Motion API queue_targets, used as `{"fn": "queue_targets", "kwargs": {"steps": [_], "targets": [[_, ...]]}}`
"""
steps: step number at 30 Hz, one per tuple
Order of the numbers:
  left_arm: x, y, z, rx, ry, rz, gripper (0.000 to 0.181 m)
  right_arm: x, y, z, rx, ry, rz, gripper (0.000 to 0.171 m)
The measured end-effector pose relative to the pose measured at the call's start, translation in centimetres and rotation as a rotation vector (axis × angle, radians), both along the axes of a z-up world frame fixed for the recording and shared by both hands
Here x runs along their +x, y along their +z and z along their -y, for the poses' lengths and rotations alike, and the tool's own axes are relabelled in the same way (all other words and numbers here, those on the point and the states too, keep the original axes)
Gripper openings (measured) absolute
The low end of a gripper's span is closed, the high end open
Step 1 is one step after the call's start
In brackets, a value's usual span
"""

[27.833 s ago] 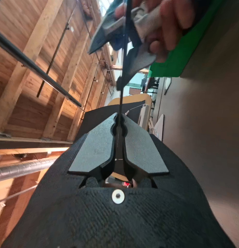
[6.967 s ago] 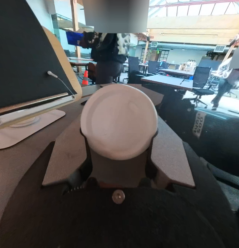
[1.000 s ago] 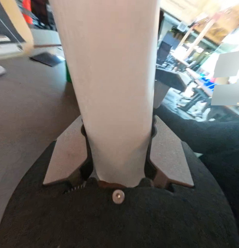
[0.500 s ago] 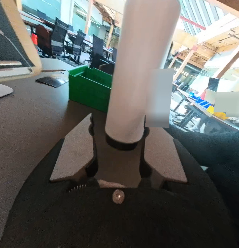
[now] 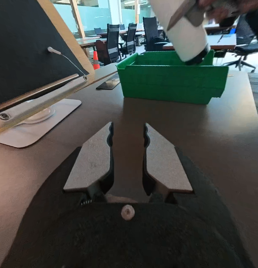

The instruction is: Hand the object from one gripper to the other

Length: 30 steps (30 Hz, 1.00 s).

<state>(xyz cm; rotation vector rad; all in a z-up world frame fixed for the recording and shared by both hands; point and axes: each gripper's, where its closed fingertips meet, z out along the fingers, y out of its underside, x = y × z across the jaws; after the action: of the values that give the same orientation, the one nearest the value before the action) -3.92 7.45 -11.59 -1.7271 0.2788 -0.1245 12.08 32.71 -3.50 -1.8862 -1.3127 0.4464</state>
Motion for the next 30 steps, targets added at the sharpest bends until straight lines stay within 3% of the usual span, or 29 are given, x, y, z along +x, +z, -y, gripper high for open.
{"fn": "queue_targets", "kwargs": {"steps": [3, 6, 8, 12, 14, 16, 18, 19, 22, 27, 28, 30], "targets": [[0.3, 0.6, 0.3, 0.048, -0.001, -0.024, 0.036, 1.3, -8.2, -2.3, -0.094, -0.073, 0.229, 0.091], [0.0, 0.7, 0.2, 0.057, 0.022, -0.018, 0.036, 1.3, -12.2, -3.3, -0.117, -0.091, 0.343, 0.082], [-0.2, 0.8, 0.2, 0.062, 0.035, -0.013, 0.036, 0.6, -12.0, -3.1, -0.109, -0.086, 0.350, 0.072], [-0.4, 0.5, 0.6, 0.075, 0.050, -0.038, 0.037, -3.0, -5.6, -0.9, 0.041, -0.068, 0.122, 0.082], [-0.6, 0.1, 0.5, 0.065, 0.073, -0.048, 0.040, -6.5, -2.0, 4.2, 0.014, 0.061, -0.101, 0.083], [-1.2, 0.0, 0.7, 0.055, 0.147, 0.012, 0.051, -10.4, 1.5, 13.8, -0.220, 0.373, -0.418, 0.084], [-1.8, -0.3, 1.6, 0.032, 0.196, 0.074, 0.050, -11.9, 4.1, 22.5, -0.504, 0.684, -0.650, 0.072], [-2.1, -0.3, 2.4, 0.007, 0.222, 0.077, 0.051, -12.4, 3.7, 25.1, -0.602, 0.777, -0.664, 0.062], [-2.7, 2.4, 6.2, -0.035, 0.201, 0.051, 0.059, -15.5, -2.5, 27.7, -0.652, 0.812, -0.524, 0.076], [-13.0, 14.7, 14.8, 0.172, 0.286, 0.057, 0.026, -17.7, -10.3, 27.2, -0.488, 0.783, -0.372, 0.083], [-15.7, 15.0, 15.4, 0.118, 0.297, 0.057, 0.028, -17.7, -10.7, 27.6, -0.453, 0.812, -0.343, 0.085], [-20.8, 11.5, 15.8, -0.109, 0.291, 0.024, 0.041, -18.0, -12.0, 27.1, -0.328, 0.798, -0.303, 0.085]]}}
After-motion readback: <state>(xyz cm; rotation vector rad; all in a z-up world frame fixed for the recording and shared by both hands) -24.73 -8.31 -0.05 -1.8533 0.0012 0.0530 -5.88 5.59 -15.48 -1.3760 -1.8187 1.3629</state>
